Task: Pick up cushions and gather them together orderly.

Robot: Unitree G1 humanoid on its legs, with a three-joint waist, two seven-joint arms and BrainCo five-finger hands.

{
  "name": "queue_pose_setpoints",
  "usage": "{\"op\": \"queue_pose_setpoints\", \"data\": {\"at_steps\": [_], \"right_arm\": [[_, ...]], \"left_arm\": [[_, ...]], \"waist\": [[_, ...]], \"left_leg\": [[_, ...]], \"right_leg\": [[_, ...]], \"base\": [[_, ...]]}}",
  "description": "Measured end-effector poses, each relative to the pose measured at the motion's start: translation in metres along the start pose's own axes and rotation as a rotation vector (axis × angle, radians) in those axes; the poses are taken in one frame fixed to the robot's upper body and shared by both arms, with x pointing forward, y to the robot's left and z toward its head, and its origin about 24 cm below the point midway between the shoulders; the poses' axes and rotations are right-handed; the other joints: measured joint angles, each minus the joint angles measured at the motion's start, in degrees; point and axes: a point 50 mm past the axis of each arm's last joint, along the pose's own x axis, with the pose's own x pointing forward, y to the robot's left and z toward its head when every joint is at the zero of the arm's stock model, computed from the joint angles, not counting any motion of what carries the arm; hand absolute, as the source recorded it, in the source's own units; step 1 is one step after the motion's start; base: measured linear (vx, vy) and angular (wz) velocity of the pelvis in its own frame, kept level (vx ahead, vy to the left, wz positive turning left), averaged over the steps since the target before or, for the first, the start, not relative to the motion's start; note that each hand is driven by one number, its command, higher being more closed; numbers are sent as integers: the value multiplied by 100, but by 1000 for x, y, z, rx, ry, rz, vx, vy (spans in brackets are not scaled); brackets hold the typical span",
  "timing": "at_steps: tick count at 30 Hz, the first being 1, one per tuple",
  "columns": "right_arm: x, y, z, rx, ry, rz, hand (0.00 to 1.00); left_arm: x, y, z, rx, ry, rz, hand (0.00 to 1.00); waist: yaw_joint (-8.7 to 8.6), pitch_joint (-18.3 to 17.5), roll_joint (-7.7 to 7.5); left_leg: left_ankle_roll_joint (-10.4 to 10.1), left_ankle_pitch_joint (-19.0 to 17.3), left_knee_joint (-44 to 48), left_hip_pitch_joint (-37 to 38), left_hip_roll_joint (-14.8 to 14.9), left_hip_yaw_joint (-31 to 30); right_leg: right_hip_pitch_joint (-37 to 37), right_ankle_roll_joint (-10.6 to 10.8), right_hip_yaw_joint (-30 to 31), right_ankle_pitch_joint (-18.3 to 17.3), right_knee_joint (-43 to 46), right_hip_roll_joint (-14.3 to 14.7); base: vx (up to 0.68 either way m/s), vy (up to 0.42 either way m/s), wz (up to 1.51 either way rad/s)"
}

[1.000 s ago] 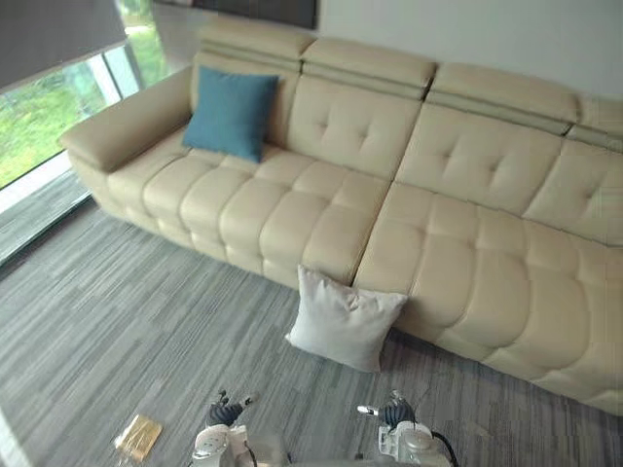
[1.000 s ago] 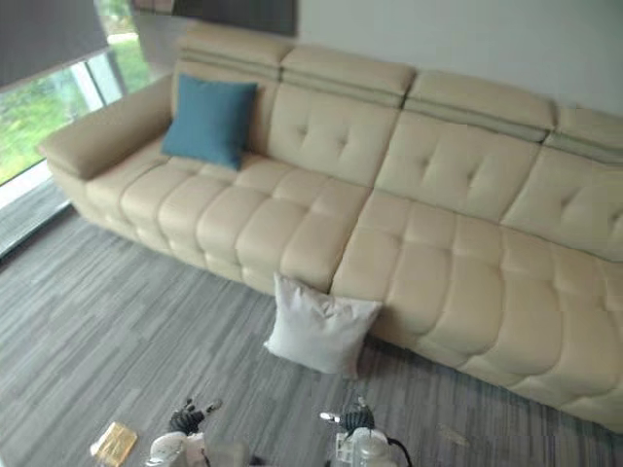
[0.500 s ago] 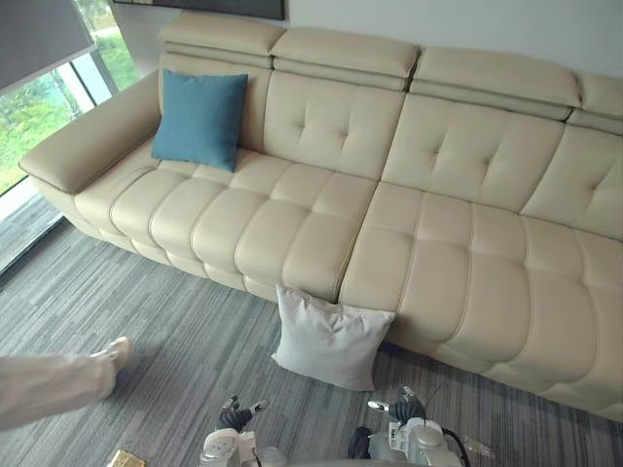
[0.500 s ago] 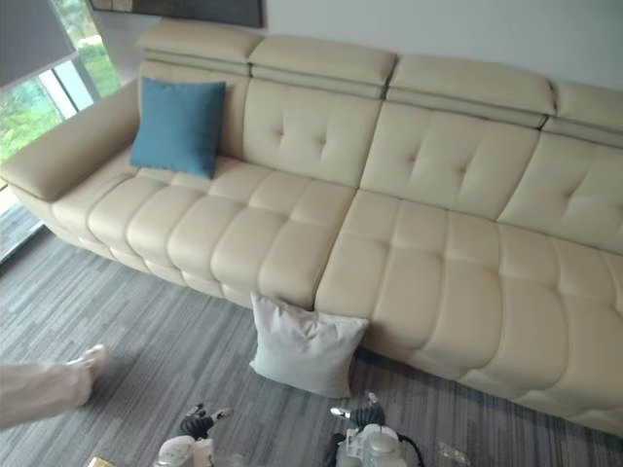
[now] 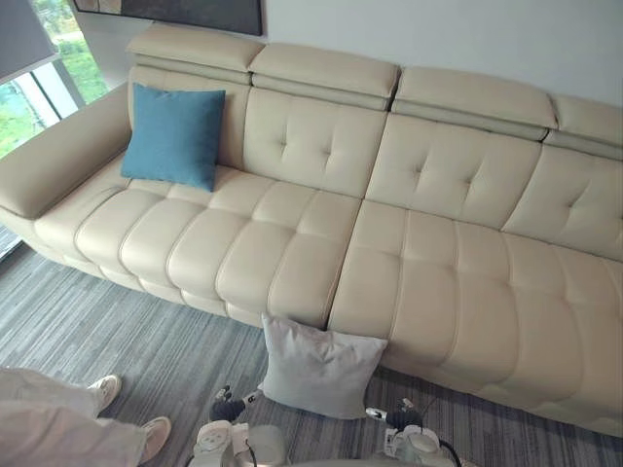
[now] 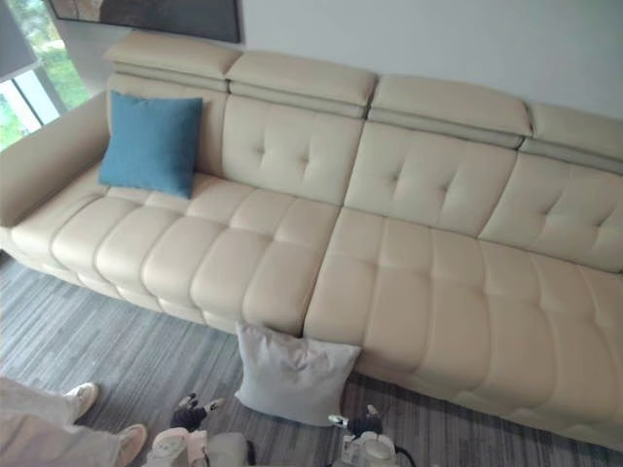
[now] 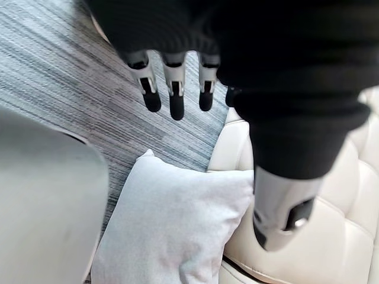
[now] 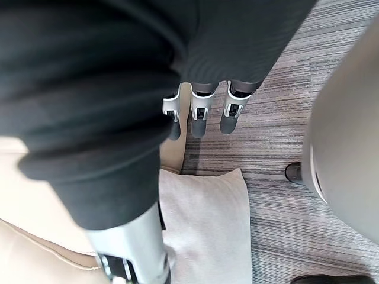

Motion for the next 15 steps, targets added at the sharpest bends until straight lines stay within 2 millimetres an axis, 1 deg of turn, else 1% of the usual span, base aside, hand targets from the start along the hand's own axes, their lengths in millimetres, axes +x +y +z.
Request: {"op": "queue_pose_setpoints", "data": {"at_steps": [1,2,3,7,8,15], "right_arm": [[0,0,0,2,-2,-2,0],[0,-2,-2,8,4,-8,0],[0,-3,-2,15,6,-13,0],[0,-6,-5,43,18,-22,0],[-1,-6,-13,60,49,-24,0],[-1,-7,-13,69,51,-29,0]], "left_arm": [[0,0,0,9,1,-2,0],[0,0,-2,14,10,-4,0],[0,-1,-4,18,17,-7,0],[-1,-3,-7,13,25,-12,0],[-5,0,-15,8,38,-1,0],[-5,0,-15,5,38,1,0]], "waist": [[-9,-39,-9],[-23,-93,22],[-25,-114,8],[-22,-144,52],[5,-327,-76],[2,-330,-77]], "left_leg": [[18,12,-97,91,-34,24],[22,15,-137,104,-44,35],[22,16,-172,148,-44,40],[26,49,-338,328,-36,101],[223,938,-1904,985,-497,212],[231,943,-1938,986,-472,227]], "right_leg": [[70,0,13,20,-71,-18],[84,1,16,28,-124,-21],[121,7,15,38,-151,-18],[235,-2,31,49,-216,9],[244,208,182,359,-520,-256],[227,210,189,356,-526,-258]], "base": [[78,36,-12],[98,24,-8],[68,4,-2],[32,-18,-5],[0,0,0],[0,0,0]]}}
